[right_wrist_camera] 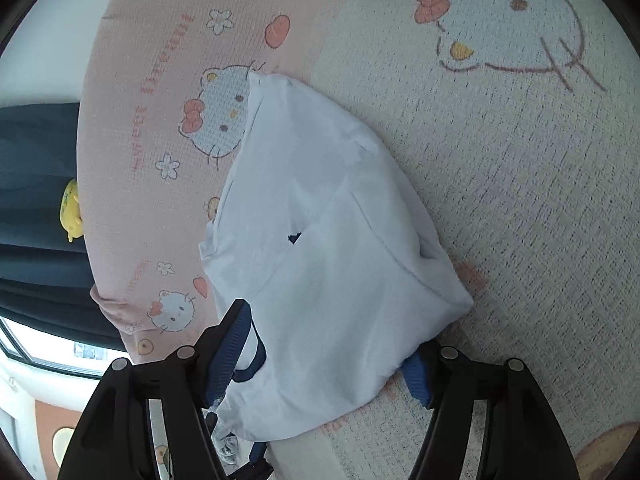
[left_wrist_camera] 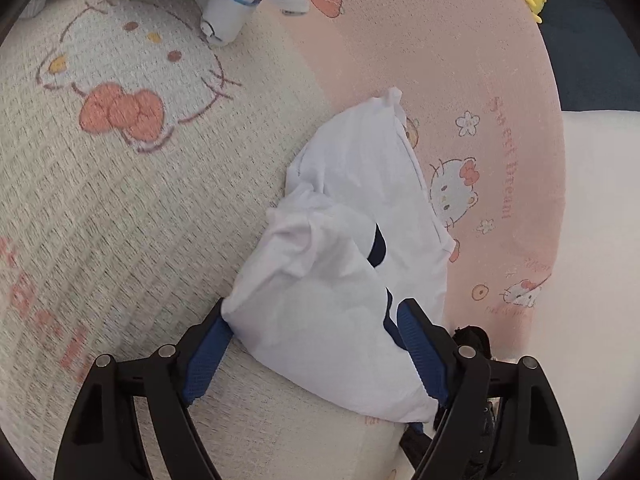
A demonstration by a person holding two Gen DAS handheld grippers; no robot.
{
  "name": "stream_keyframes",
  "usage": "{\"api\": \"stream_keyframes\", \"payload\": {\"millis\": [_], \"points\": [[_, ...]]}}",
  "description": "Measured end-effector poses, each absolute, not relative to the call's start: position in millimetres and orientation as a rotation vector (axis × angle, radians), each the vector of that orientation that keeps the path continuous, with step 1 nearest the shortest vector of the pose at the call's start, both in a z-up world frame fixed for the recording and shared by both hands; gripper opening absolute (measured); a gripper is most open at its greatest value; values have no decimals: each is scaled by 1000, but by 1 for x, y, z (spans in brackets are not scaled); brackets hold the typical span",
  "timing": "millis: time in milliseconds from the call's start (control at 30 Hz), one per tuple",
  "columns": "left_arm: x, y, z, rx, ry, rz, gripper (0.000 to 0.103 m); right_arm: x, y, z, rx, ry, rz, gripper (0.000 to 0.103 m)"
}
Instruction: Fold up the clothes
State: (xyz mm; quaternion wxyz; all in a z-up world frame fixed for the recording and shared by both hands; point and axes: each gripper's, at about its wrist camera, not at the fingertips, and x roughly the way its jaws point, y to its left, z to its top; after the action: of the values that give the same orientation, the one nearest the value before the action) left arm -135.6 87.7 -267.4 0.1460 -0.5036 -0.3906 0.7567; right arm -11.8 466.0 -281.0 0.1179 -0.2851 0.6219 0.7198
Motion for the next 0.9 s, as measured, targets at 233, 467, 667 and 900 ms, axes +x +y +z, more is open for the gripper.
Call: {"api": "stream_keyframes", "payload": {"millis": [233,467,667,900], "points": [[-133,60,-271,-1397,-1179,2256,81,-8,472,-290,-766,1879,2056,56],[-117,101,-287,-1444,-1319,1966,81,-14,467,-291,-785,1890,2062,57],[-128,120,-279,-1438,-1265,2043,81,-10,471,-294,-772,1960,2034,57],[-140,118,-276,-1433,-1260,2069,81,-10,471,-292,-781,1926,2057,56]]}}
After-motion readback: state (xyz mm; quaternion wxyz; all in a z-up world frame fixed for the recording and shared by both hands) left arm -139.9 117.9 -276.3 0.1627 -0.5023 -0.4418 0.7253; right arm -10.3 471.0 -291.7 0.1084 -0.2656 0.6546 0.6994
